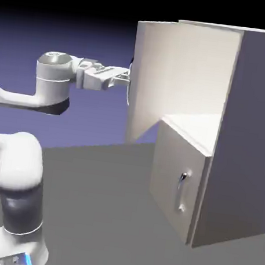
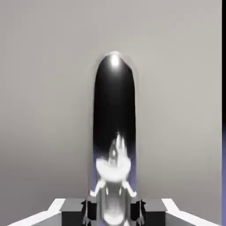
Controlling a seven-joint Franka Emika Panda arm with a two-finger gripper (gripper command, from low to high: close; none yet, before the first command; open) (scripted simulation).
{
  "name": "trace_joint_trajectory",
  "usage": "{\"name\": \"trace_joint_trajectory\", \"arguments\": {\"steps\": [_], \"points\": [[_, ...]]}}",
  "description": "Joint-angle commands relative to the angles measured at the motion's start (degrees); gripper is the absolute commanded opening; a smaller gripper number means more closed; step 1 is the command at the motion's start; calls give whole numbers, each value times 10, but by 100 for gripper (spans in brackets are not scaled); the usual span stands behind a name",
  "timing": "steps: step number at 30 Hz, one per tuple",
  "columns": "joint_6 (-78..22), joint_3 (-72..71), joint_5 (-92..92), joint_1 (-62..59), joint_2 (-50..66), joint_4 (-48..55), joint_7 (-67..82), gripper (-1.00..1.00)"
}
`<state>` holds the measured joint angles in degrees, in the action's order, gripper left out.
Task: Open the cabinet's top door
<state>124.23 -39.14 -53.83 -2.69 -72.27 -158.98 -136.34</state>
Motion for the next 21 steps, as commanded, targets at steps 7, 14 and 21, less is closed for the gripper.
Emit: {"name": "trace_joint_trajectory", "arguments": {"steps": [7, 14, 21], "points": [[-175, -127, 108, -46, 34, 103, 8, -100], [-339, -242, 186, -156, 63, 246, 18, -100], [-473, -328, 234, -283, 66, 391, 37, -100]]}}
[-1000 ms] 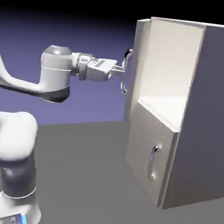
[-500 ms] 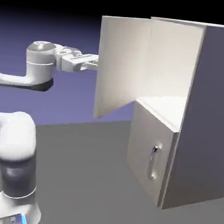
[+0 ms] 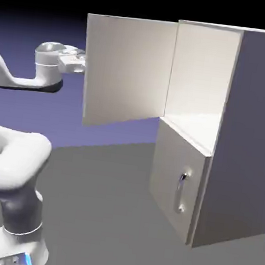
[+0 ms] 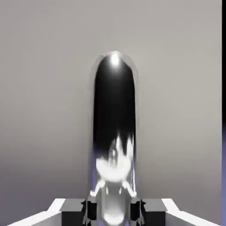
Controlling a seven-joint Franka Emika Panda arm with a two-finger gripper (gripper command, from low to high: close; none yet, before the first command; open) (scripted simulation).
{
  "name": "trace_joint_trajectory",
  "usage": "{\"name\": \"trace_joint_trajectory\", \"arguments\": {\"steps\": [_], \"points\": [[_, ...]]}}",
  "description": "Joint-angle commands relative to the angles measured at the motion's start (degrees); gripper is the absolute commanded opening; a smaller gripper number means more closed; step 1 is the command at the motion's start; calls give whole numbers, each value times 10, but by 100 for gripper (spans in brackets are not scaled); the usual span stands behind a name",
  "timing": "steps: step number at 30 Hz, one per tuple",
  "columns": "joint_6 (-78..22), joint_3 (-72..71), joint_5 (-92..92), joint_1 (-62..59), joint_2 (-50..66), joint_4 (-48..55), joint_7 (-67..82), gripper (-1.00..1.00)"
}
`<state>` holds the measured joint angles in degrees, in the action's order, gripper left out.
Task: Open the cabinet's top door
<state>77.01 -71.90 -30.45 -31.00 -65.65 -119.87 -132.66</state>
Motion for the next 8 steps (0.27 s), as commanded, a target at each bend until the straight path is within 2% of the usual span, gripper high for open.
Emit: {"name": "trace_joint_trajectory", "arguments": {"steps": [1, 7, 8], "points": [[-18, -10, 5, -19, -1, 21, 4, -100], [-106, -55, 27, -114, -13, 129, 26, -100], [-106, -55, 27, -114, -13, 129, 26, 100]]}}
